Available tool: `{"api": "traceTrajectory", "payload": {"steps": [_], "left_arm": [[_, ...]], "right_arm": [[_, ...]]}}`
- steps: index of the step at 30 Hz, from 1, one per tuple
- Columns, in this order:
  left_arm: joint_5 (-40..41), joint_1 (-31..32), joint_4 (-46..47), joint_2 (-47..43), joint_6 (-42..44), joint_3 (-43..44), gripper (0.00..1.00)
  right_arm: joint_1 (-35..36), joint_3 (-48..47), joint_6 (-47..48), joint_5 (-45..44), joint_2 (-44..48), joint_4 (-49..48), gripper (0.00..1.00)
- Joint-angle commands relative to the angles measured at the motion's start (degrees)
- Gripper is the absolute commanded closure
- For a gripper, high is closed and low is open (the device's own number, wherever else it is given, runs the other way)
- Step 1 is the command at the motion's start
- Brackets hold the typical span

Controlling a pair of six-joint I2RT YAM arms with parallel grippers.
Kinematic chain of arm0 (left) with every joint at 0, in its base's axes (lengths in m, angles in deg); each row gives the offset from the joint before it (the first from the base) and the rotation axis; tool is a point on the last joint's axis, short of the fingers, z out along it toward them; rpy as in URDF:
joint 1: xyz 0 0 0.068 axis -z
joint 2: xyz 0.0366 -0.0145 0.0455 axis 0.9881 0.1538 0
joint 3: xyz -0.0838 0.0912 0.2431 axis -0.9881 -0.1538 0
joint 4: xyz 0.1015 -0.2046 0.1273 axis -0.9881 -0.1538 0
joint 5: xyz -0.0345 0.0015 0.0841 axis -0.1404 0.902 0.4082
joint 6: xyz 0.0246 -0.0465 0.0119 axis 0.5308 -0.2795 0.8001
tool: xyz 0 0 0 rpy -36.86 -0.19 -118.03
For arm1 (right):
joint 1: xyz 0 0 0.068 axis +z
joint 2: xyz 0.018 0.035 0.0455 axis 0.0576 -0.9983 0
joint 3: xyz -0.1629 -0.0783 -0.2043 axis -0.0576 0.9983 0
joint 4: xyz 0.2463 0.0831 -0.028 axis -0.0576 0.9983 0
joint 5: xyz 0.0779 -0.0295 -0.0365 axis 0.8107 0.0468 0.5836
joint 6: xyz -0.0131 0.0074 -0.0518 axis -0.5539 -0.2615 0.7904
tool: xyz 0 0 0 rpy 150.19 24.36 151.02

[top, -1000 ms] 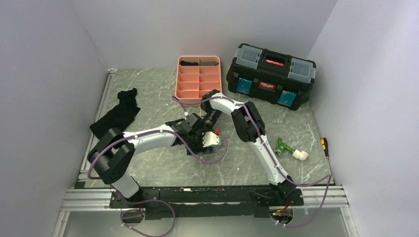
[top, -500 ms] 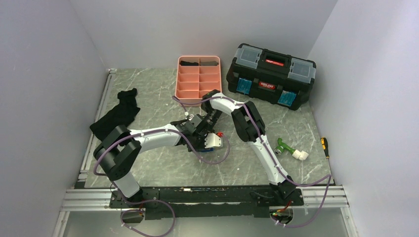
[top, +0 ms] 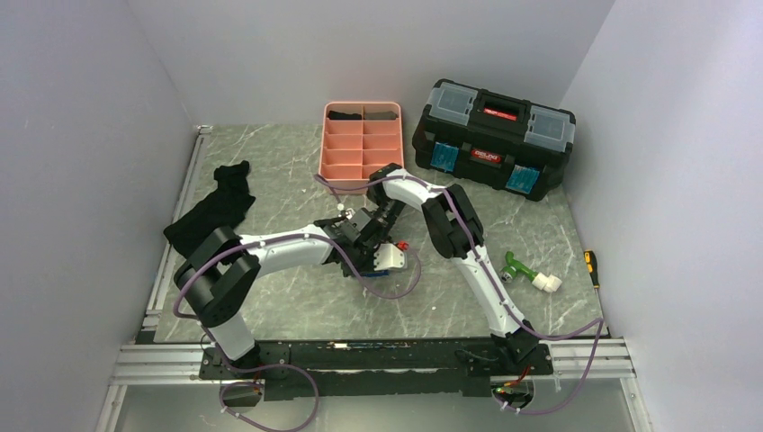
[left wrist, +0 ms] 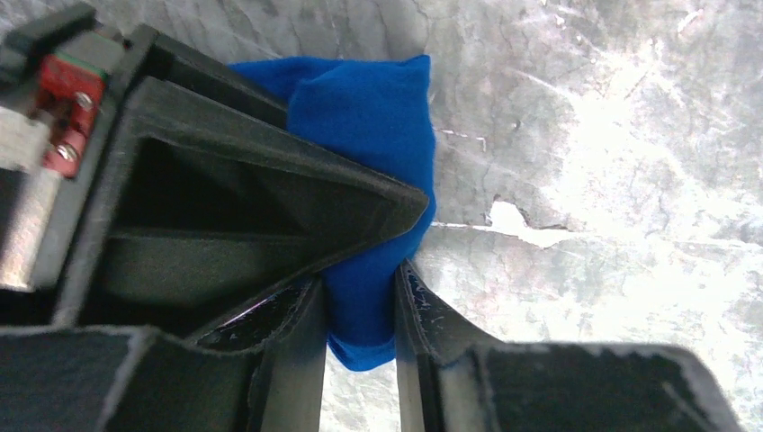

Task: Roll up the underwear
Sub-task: Roll the underwear to the center of the board.

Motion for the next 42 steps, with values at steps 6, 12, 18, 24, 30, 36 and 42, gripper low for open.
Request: {"api": "traceTrajectory", "payload": {"steps": [6,12,18,24,30,36,42], "left_arm": [[0.3,0.8,1.2,3.2,1.3,-5.8,1.0],[-3.2,-0.9,-1.7,4.4,2.3,-3.8,1.0],[-9.1,-5.1,-6.0,6.2,3.1,-0.4,1.0],[-16.7,-9.4,-14.2,10.9,5.4,6.3,1.0],[-23.9,-13.6,-22.5,15.8,8.8,13.1,1.0],[-28.2,-17.0,-27.8,19.6,9.7,18.2,1.0],[-31.6,-19.5,-35.0,25.1,10.8,24.8,1.0]], "right_arm": [[-1.4,4.7,0.8,-6.6,6.3,-6.3,0.52],[-3.8,8.3,0.4,-6.9,11.0,-7.1,0.49],[-6.8,13.0,0.3,-7.0,15.3,-8.0,0.48],[-9.0,17.2,-0.1,-6.7,19.4,-9.5,0.47],[-11.2,21.3,-1.9,-7.7,24.1,-12.2,0.47],[-14.1,24.5,-4.0,-7.8,28.4,-15.2,0.47],[-15.4,27.3,-4.7,-6.8,33.0,-17.8,0.47]]}}
